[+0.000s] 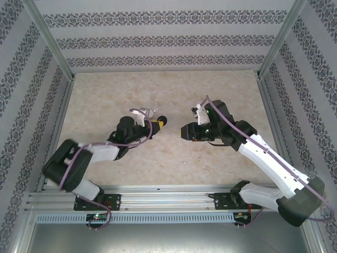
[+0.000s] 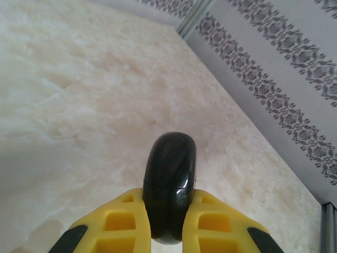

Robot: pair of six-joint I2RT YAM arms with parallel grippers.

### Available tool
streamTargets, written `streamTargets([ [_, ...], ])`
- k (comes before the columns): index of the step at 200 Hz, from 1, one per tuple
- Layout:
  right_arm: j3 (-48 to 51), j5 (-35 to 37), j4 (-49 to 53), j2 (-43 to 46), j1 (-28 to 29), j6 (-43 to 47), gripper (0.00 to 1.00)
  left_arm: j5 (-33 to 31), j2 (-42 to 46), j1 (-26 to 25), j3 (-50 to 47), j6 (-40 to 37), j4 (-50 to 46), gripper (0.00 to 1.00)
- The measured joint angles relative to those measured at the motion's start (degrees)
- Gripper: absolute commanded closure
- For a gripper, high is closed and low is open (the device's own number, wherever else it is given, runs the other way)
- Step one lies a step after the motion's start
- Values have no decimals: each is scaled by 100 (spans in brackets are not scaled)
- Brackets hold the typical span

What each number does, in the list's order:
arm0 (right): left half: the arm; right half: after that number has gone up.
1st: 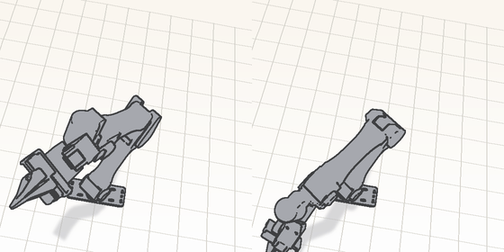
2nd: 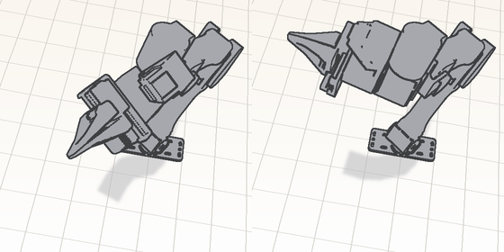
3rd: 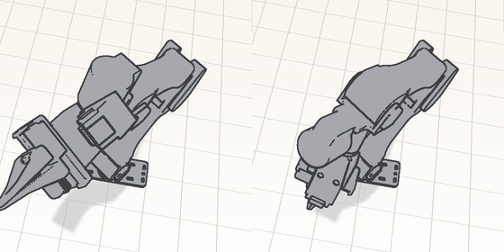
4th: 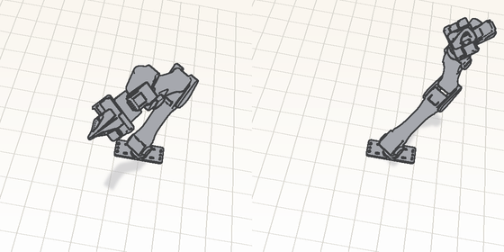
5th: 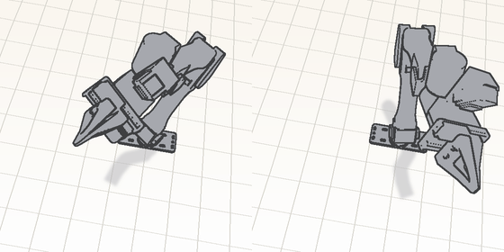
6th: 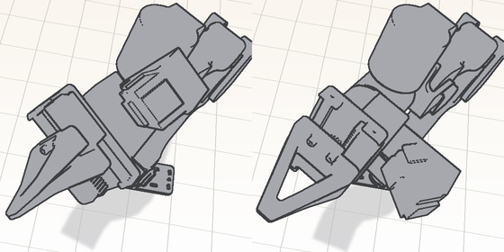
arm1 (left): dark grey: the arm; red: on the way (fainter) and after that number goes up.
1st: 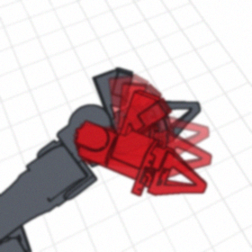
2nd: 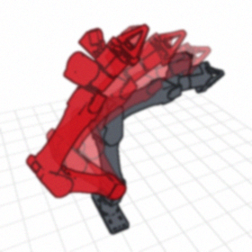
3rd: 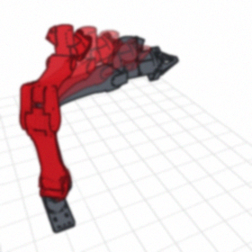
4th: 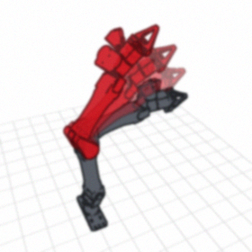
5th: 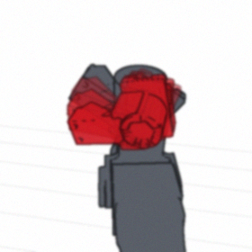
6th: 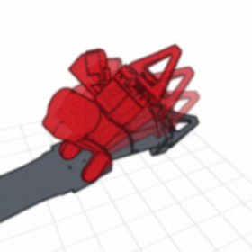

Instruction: Insert the wireless bluetooth earbuds into the charging case

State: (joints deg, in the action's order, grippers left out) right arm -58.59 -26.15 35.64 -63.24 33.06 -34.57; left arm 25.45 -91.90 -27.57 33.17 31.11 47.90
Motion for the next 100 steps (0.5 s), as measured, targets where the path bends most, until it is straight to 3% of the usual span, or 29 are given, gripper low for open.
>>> streamTargets([
  [48, 671, 363, 85, 358, -341, -310, 66, 153, -2409, -44, 1353, 824, 793, 100],
  [100, 935, 433, 326, 905, -634, -426, 65, 96, -3364, -463, 2957, 1003, 400, 100],
])
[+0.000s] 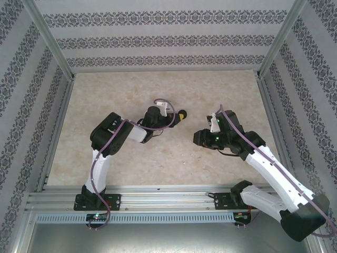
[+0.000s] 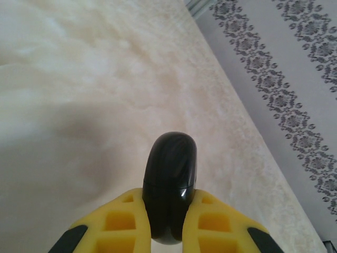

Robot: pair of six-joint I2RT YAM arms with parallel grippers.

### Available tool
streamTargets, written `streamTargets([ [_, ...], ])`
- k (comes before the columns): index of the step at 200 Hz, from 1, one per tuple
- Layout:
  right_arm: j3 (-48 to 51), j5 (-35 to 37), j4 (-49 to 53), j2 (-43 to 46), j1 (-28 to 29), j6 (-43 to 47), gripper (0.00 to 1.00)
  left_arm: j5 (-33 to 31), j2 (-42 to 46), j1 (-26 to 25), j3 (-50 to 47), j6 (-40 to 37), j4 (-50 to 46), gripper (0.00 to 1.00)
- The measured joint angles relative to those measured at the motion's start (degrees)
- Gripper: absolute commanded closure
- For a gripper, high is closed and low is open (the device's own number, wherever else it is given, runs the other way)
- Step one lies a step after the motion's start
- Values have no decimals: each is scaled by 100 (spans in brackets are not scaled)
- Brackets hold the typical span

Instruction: Insert the wireless bluetooth earbuds into the charging case

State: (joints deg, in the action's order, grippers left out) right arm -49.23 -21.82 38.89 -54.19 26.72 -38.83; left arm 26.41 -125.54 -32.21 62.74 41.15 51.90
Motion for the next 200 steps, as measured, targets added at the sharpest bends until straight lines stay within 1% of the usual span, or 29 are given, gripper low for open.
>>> streamTargets([
  [12, 50, 0, 72, 157, -70, -7, 65, -28, -116, -125, 422, 22, -393, 97],
  [30, 136, -2, 151, 361, -157, -28, 64, -138, -295, -317, 1178, -20, -1394, 93],
  [49, 256, -4, 236, 535, -188, -61, 63, -299, -468, -505, 1862, -94, -2354, 92],
  [83, 492, -4, 439, 817, -225, -140, 62, -638, -658, -675, 2470, -216, -3685, 85],
  [129, 516, 63, 804, 1106, -262, -201, 60, -1038, -664, -684, 3248, -778, -5278, 65],
  [157, 516, 160, 1086, 1268, -262, -199, 60, -1235, -662, -686, 3580, -1134, -5934, 53],
  [200, 501, 343, 1366, 1353, -262, -199, 59, -1574, -387, -684, 3626, -1694, -6575, 52],
])
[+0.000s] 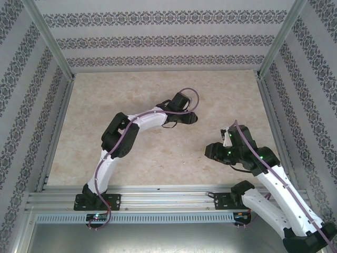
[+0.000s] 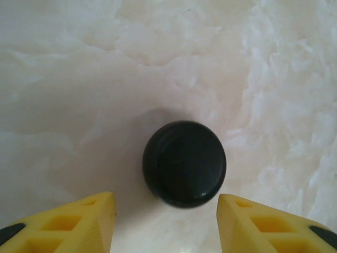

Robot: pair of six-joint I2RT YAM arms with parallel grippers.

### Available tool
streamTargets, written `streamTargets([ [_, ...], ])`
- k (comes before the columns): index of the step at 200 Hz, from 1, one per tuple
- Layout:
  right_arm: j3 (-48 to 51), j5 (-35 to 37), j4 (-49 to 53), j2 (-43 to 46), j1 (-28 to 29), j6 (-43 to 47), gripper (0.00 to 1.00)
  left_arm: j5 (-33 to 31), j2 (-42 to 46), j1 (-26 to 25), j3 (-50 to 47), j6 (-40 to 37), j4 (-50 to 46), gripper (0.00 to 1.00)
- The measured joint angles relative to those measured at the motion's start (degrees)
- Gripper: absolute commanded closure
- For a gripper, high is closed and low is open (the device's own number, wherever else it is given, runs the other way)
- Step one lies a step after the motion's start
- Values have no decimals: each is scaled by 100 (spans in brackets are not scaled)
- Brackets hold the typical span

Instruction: Insert the wireless bluetooth earbuds into the charging case

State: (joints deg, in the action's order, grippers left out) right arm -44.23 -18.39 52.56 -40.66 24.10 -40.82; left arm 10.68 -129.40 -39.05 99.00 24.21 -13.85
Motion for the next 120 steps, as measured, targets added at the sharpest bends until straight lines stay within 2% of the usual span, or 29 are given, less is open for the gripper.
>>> streamTargets([
  [28, -118, 59, -48, -216, 0, 2, 59, -201, 538, 66, -33, -363, -354, 51],
  [47, -164, 59, -212, -492, -2, 2, 59, -240, 1060, 295, -186, -474, -459, 51],
  [77, -205, 35, -575, -1027, -2, 22, 59, -236, 1609, 1086, -391, -551, -632, 50],
  [120, -457, -48, -962, -1711, -39, 90, 58, -28, 1414, 2096, -372, -599, -1290, 49],
])
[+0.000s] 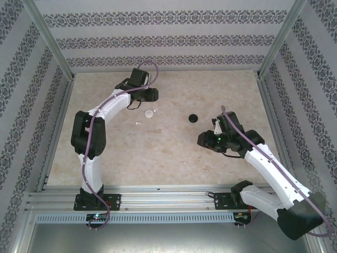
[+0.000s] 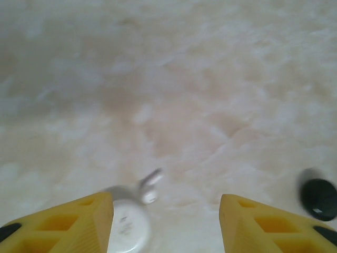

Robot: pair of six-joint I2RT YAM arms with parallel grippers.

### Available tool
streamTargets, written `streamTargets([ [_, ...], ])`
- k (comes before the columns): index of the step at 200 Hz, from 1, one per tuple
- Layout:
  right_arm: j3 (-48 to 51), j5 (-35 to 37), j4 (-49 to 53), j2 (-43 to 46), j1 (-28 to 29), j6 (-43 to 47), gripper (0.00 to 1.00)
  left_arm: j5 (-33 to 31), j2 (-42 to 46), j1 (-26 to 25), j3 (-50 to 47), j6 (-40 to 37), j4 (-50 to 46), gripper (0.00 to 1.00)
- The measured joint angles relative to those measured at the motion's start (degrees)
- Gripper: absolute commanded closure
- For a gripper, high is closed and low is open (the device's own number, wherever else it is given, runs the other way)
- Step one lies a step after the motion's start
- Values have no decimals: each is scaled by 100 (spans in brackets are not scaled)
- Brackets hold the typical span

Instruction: Insert the wireless bluetooth earbuds into the charging case

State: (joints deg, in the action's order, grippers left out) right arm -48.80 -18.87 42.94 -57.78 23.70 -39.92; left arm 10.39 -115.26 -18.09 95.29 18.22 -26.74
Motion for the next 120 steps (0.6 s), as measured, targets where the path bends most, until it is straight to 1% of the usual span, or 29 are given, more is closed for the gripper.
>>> streamTargets([
  [9, -33, -24, -81, -111, 0, 9, 58, 11, -96, 103, 33, 0, -157, 47],
  [24, -85, -83, -162, -286, -22, 55, 57, 11, -328, 199, 149, -4, -389, 39],
  [50, -160, -166, -227, -527, -46, 131, 56, 142, -691, 203, 293, -234, -595, 36],
  [66, -160, -203, -223, -542, -72, 136, 56, 249, -793, 197, 280, -511, -649, 34],
  [94, -74, -219, -256, -363, -118, 129, 55, 461, -767, 197, 160, -1266, -643, 31],
  [120, 76, -221, -271, -192, -223, 109, 55, 627, -752, 197, 20, -1917, -640, 30],
])
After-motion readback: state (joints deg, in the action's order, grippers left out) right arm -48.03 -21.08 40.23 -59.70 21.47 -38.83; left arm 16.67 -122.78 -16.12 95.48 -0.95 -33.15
